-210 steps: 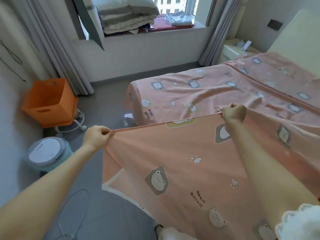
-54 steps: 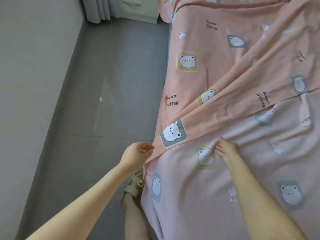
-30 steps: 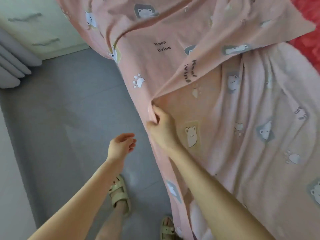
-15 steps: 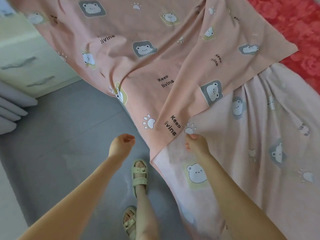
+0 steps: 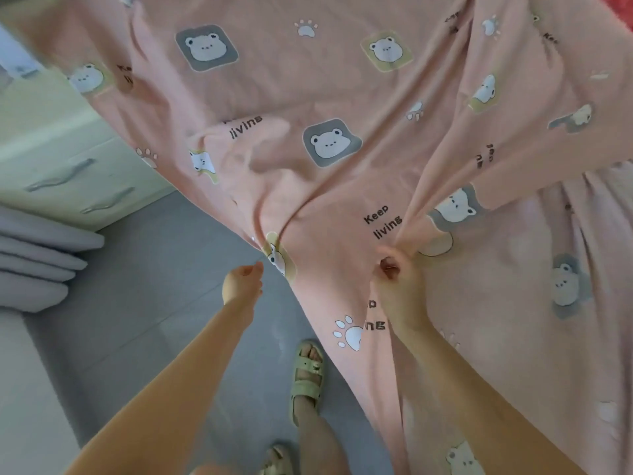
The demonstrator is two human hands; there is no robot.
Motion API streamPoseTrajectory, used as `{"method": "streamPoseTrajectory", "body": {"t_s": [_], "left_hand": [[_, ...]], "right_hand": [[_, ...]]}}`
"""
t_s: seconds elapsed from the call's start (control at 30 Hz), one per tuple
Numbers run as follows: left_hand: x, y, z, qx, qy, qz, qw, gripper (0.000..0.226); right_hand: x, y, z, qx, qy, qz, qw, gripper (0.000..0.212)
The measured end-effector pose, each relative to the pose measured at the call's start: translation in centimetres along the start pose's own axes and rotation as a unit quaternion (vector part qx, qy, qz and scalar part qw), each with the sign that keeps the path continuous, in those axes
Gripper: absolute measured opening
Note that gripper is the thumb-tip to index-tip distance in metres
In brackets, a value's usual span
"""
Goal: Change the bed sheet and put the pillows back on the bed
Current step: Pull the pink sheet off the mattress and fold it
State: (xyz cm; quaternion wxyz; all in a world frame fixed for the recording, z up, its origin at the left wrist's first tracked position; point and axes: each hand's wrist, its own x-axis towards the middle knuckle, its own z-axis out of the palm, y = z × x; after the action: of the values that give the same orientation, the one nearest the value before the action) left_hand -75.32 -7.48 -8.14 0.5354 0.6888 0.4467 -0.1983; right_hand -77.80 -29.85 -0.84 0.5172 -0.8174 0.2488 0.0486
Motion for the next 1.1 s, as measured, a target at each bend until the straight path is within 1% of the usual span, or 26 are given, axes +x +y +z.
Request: {"method": "streamPoseTrajectory", "body": {"t_s": [0.03, 0.07, 0.1, 0.17, 0.23, 0.3, 0.37, 0.4, 0.47, 0.53, 0.57, 0.63, 0.7, 0.77, 0.83, 0.93, 0.97, 1.0, 1.03, 1.07, 1.1], "left_hand": [[1.1, 0.5, -0.1, -0.015, 0.002, -0.016, 1.000, 0.031], [2.1, 0.9, -0.3, -0.033, 0.006, -0.036, 0.999, 0.031], [3.2, 1.2, -0.6, -0.048, 0.011, -0.056, 0.997, 0.030], [5.4, 1.4, -1.1, -0.066, 0.022, -0.094, 0.993, 0.028], [7.8, 1.2, -1.3, -0.084, 0.023, -0.125, 0.988, 0.027], [10.0, 0.8, -1.2, -0.097, 0.016, -0.146, 0.984, 0.026], [12.3, 0.4, -0.7, -0.099, -0.014, -0.169, 0.980, 0.024], [13.3, 0.2, -0.4, -0.099, -0.040, -0.180, 0.978, 0.022], [15.2, -0.5, 0.8, -0.092, -0.116, -0.205, 0.968, 0.026], [16.3, -0.9, 2.3, -0.110, -0.177, -0.221, 0.953, 0.014], [16.4, -0.8, 2.8, -0.122, -0.183, -0.224, 0.949, 0.010], [16.6, -0.8, 3.2, -0.145, -0.165, -0.204, 0.954, 0.014], [16.8, -1.2, 2.4, -0.168, -0.148, -0.182, 0.957, 0.009], [16.5, -1.9, 0.3, -0.194, -0.140, -0.177, 0.955, 0.011], [15.9, -2.7, -2.8, -0.186, -0.108, -0.175, 0.961, 0.011], [16.2, -3.5, -10.9, -0.106, 0.012, -0.169, 0.980, 0.020], [16.7, -4.1, -14.3, -0.078, 0.038, -0.164, 0.983, 0.026], [17.0, -4.4, -17.6, -0.043, 0.053, -0.154, 0.986, 0.026], [17.2, -4.5, -20.5, -0.005, 0.043, -0.131, 0.990, 0.021], [16.8, -4.0, -22.6, 0.024, 0.018, -0.110, 0.993, 0.013], [16.8, -3.3, -23.9, 0.046, -0.011, -0.100, 0.994, 0.011]], "right_hand": [[-0.3, -1.1, 0.5, -0.006, -0.059, -0.021, 0.998, 0.031], [-0.2, -1.8, 0.7, -0.009, -0.100, -0.026, 0.995, 0.033], [0.2, -2.2, 0.6, -0.019, -0.110, -0.024, 0.993, 0.034], [1.6, -1.8, 0.5, -0.076, -0.053, -0.010, 0.996, 0.032], [2.9, -1.1, 0.9, -0.151, -0.002, 0.014, 0.988, 0.030], [3.4, -0.7, 2.1, -0.201, 0.001, 0.023, 0.979, 0.029], [3.7, -0.2, 3.5, -0.252, 0.004, 0.021, 0.967, 0.027], [4.0, 0.1, 4.0, -0.261, 0.009, 0.019, 0.965, 0.029], [4.5, 0.5, 5.2, -0.260, 0.028, 0.026, 0.965, 0.033], [4.6, 1.0, 6.2, -0.265, 0.056, 0.032, 0.962, 0.032], [4.5, 1.1, 6.7, -0.270, 0.068, 0.037, 0.960, 0.031], [4.2, 1.1, 7.7, -0.271, 0.094, 0.047, 0.957, 0.028], [3.8, 0.9, 8.5, -0.264, 0.122, 0.047, 0.955, 0.028], [3.1, 0.5, 9.3, -0.258, 0.137, 0.039, 0.956, 0.030], [2.3, -0.4, 10.0, -0.245, 0.146, 0.019, 0.958, 0.028], [1.1, -2.8, 10.5, -0.237, 0.170, -0.001, 0.956, 0.022], [0.7, -3.7, 10.6, -0.238, 0.177, 0.001, 0.955, 0.022], [0.2, -4.6, 10.8, -0.233, 0.183, 0.005, 0.955, 0.023], [-0.3, -5.7, 11.3, -0.224, 0.186, 0.003, 0.957, 0.024], [-0.9, -6.7, 12.0, -0.214, 0.185, -0.003, 0.959, 0.026], [-1.5, -7.8, 13.2, -0.206, 0.177, -0.008, 0.962, 0.027]]}}
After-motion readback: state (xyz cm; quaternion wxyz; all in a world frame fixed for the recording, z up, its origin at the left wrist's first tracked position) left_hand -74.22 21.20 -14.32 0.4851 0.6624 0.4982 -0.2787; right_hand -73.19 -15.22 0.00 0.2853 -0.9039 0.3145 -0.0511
